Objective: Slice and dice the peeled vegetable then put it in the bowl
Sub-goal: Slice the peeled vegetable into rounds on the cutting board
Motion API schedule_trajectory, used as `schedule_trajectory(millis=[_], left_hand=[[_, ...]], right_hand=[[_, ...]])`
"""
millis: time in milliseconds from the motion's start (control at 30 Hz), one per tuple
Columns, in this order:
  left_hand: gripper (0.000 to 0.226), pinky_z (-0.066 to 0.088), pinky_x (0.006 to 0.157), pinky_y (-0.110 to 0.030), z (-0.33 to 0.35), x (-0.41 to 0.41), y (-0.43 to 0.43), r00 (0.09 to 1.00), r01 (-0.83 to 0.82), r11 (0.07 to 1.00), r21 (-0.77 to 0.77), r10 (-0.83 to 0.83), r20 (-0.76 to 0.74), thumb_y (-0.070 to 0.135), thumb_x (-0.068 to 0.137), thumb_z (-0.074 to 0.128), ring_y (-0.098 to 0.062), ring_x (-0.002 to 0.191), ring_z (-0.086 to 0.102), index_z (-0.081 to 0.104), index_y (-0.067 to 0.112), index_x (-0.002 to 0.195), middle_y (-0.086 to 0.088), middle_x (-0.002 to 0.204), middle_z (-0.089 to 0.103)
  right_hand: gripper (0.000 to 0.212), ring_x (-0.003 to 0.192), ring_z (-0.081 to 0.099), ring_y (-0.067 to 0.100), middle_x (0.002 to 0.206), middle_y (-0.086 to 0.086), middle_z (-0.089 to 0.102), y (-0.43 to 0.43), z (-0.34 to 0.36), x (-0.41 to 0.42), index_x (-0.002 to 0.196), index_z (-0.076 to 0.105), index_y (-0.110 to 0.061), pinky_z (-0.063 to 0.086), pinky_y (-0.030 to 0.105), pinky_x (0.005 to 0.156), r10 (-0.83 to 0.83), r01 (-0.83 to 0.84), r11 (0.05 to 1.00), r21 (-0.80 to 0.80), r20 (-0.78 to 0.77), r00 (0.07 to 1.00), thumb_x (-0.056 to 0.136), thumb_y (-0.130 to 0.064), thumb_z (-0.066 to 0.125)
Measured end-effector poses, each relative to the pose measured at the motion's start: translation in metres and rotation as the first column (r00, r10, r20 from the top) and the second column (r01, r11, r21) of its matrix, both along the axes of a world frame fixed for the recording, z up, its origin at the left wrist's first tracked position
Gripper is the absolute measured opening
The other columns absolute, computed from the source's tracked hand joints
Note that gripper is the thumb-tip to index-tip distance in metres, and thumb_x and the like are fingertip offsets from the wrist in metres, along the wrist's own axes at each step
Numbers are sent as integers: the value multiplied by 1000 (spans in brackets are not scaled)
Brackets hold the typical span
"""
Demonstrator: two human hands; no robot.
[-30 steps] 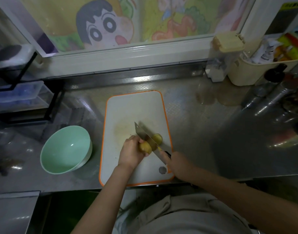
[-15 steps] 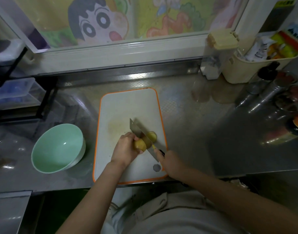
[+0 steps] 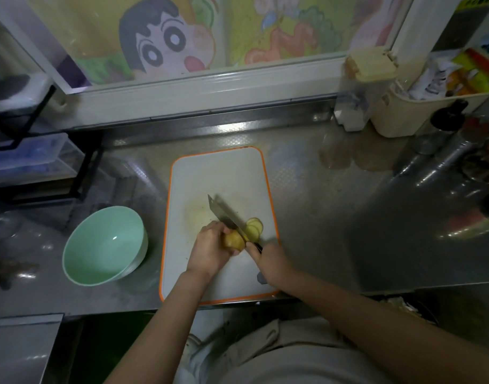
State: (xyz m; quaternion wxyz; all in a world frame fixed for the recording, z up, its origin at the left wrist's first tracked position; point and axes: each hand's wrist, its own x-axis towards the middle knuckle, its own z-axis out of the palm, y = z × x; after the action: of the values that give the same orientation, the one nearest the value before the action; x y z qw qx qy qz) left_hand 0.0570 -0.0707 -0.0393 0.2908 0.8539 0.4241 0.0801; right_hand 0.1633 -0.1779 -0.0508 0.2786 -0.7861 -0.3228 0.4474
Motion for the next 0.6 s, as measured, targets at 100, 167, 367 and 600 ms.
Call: schedule_trajectory(millis=[100, 167, 367, 600], left_hand=[[41, 35, 75, -16, 1, 1, 0, 1000, -3, 1000, -5, 3, -5, 11, 58, 84, -21, 95, 53, 63, 9, 93, -5, 100, 60], [41, 32, 73, -14, 1, 1, -1, 1000, -10, 1000, -13, 10, -6, 11, 59, 83, -20, 95, 53, 63, 9, 94, -4, 101, 59], [43, 30, 70, -17, -3, -6, -5, 999, -20, 1000, -4, 20, 33, 10, 59, 83, -20, 91, 49, 58, 11, 93, 4, 93, 50], [41, 41, 85, -29, -6, -8, -15, 999, -22, 1000, 7, 22, 26, 22, 73, 75, -23, 105, 47, 55, 14, 108, -5, 110, 48]], right_hand=[[44, 56, 41, 9, 63, 0, 44, 0, -2, 6, 62, 38, -19, 36, 20, 55, -9, 9, 1000, -16, -11, 1000, 99, -42, 37], [49, 52, 41, 11, 58, 1, 43, 3, -3, 9, 59, 39, -16, 31, 21, 50, 6, -3, 999, -44, 54, 999, 99, -44, 37], [51, 51, 38, 9, 56, 0, 41, 3, 3, 22, 56, 40, -16, 28, 20, 48, 24, -19, 998, -52, 103, 994, 99, -44, 38], [53, 50, 40, 10, 56, 1, 41, 4, 13, 28, 55, 39, -15, 29, 21, 47, -35, 41, 998, -42, 119, 992, 98, -46, 38]])
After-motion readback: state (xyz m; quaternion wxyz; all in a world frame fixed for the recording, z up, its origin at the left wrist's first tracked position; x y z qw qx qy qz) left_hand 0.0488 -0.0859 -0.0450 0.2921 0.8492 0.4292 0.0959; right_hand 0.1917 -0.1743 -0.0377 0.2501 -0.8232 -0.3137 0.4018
